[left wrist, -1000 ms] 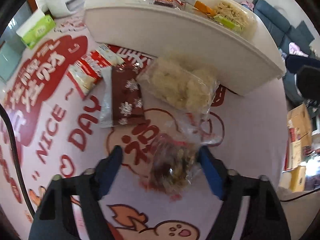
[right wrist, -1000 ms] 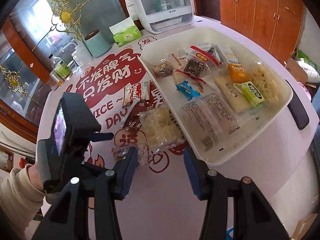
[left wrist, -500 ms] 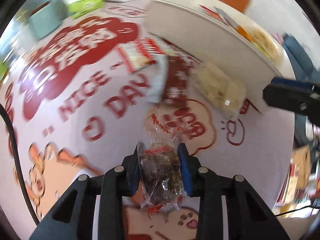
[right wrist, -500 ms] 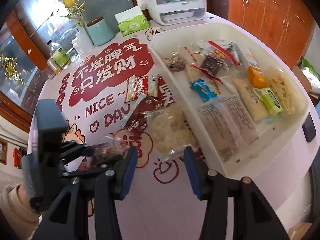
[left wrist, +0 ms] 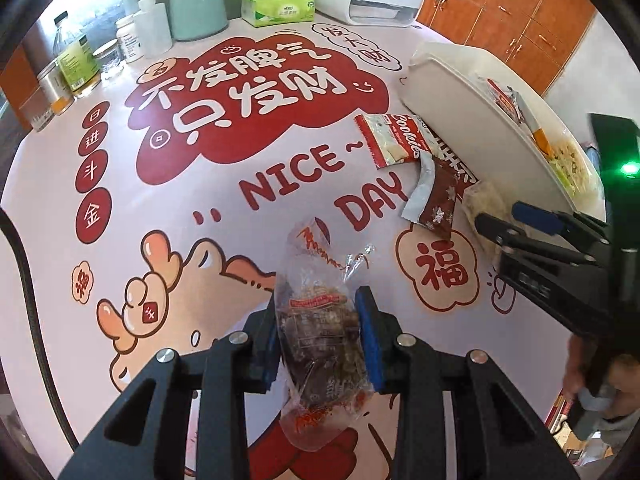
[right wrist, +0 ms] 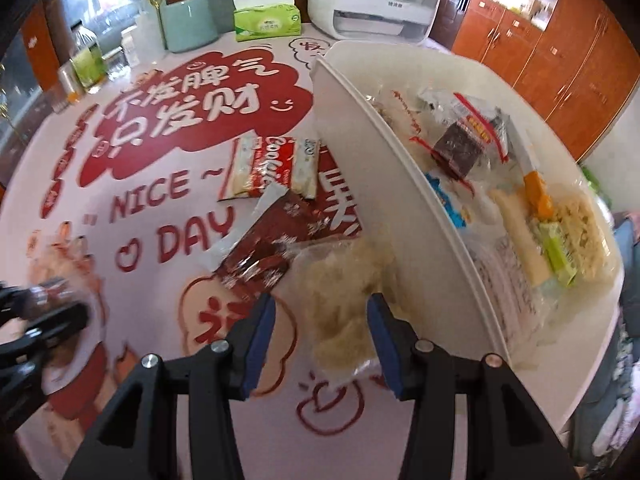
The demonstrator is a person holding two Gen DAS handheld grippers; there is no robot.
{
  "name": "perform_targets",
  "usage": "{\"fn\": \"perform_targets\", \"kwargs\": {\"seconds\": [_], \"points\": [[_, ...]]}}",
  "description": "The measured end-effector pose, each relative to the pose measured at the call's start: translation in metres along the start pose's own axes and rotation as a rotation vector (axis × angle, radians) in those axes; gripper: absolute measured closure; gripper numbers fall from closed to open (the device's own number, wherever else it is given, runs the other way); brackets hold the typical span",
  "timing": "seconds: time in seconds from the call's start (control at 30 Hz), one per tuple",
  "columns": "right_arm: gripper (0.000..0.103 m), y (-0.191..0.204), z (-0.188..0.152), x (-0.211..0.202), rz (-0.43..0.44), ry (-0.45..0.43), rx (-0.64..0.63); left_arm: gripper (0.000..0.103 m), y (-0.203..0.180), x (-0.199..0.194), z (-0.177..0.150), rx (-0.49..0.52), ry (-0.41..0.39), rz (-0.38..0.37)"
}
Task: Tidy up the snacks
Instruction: 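Grasp the brown nut bag with the left tool while the right tool grasps the crumbly cake bag, then carry the nut bag and cake bag into the white tray and open both tools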
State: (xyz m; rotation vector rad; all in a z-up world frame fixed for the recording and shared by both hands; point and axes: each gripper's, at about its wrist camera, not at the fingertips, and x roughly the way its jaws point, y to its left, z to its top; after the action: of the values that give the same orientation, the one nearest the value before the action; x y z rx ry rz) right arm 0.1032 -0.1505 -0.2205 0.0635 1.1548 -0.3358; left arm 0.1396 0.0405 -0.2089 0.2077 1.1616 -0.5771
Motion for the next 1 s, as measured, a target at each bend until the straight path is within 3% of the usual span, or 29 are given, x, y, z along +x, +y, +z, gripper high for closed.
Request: {"fn": "perform_targets", "kwargs": {"seconds": [0.17, 0.37, 0.5, 0.6, 0.73, 1.0], "points": [[0.054, 0.01, 0.006, 0.015, -0.113, -0.017, -0.047, 0.071, 0.004, 0.007, 0.001, -0.01, 0.023, 0.002], [0.045, 0.028, 0.007, 0.03, -0.252, -0.013, -0.142, 0.071, 0.009, 0.004, 0.0, -0.03, 0.021, 0.001], [0.043, 0.032, 0.008, 0.031, -0.288, -0.034, -0.168, 0.071, 0.009, 0.004, 0.0, -0.037, 0.024, 0.003], [0.049, 0.031, 0.011, 0.031, -0.27, -0.034, -0.165, 0.071, 0.009, 0.004, 0.0, -0.045, 0.031, -0.003], [0.064, 0.022, 0.017, 0.032, -0.174, -0.004, -0.129, 0.071, 0.006, -0.002, -0.001, -0.041, 0.023, -0.001], [0.069, 0.019, -0.001, 0.003, 0.006, 0.013, -0.113, 0.071, -0.004, -0.024, -0.003, -0.032, -0.013, 0.012]]}}
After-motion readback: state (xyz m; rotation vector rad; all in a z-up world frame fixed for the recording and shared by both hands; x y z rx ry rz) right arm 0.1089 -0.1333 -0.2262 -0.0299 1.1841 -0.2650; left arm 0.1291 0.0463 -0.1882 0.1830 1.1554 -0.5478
